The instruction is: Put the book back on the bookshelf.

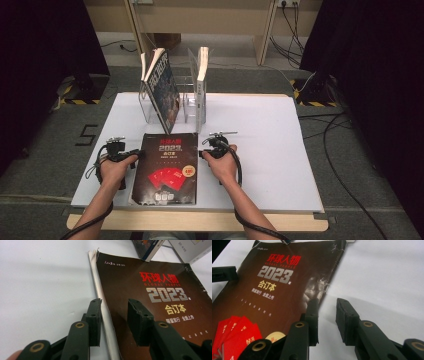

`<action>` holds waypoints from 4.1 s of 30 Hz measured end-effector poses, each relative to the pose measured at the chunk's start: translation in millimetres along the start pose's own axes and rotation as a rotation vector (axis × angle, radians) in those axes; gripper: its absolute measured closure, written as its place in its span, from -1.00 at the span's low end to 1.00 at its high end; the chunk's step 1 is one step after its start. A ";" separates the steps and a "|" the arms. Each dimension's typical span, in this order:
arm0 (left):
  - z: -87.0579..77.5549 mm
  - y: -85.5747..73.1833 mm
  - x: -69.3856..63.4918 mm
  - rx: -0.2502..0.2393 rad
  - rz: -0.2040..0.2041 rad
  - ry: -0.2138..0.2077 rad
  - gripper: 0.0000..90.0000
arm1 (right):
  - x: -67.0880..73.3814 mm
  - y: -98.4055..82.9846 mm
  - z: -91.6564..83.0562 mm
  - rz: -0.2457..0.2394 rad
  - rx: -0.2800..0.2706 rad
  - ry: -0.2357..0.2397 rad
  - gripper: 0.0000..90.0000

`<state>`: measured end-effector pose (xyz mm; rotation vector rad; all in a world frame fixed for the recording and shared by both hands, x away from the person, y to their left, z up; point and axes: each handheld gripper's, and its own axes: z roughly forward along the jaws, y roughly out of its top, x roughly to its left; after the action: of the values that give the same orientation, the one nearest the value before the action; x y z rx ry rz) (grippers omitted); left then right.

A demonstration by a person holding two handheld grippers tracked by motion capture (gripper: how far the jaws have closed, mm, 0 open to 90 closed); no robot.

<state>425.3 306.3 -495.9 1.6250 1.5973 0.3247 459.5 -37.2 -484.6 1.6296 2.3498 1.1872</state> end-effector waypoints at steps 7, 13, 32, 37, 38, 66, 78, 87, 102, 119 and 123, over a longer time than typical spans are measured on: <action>0.1 0.5 -0.4 0.005 0.011 0.004 0.41 | 4.3 5.5 8.6 -0.003 0.000 -0.013 0.59; 0.5 0.1 -1.9 0.003 0.026 0.014 0.42 | 6.9 9.9 13.2 -0.007 0.000 -0.026 0.57; 0.7 0.6 -6.9 0.017 0.065 0.069 0.58 | 22.9 12.7 22.2 -0.018 -0.005 -0.102 0.88; 0.2 0.2 -8.7 0.013 0.083 0.091 0.67 | 21.3 13.6 20.2 -0.024 0.000 -0.099 1.00; 0.0 0.1 -9.3 0.012 0.090 0.095 0.68 | 21.5 13.4 20.2 -0.025 0.001 -0.099 1.00; -28.8 -32.1 -36.2 0.076 0.160 0.079 0.80 | 28.8 -32.5 -21.0 -0.084 0.074 -0.056 1.00; -37.2 -41.3 -37.5 0.101 0.114 -0.009 0.55 | 24.0 -37.7 -35.1 -0.084 0.107 -0.013 0.80; -39.8 -33.6 -37.6 0.044 0.080 -0.018 0.21 | -2.1 0.0 -34.6 -0.015 -0.016 -0.035 0.51; -30.4 -37.5 -40.5 0.081 0.097 -0.018 0.26 | -12.0 6.4 -4.2 0.021 0.021 -0.022 0.42; -30.1 -39.4 -46.5 0.096 0.150 0.048 0.44 | -7.8 4.5 -0.6 0.047 0.018 0.013 0.41; -30.2 -40.0 -45.4 0.089 0.137 0.045 0.46 | -9.5 3.1 -1.2 0.073 0.014 0.026 0.44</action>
<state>368.8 269.9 -488.4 1.8117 1.5563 0.3682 465.6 -45.2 -485.3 1.7294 2.3381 1.2137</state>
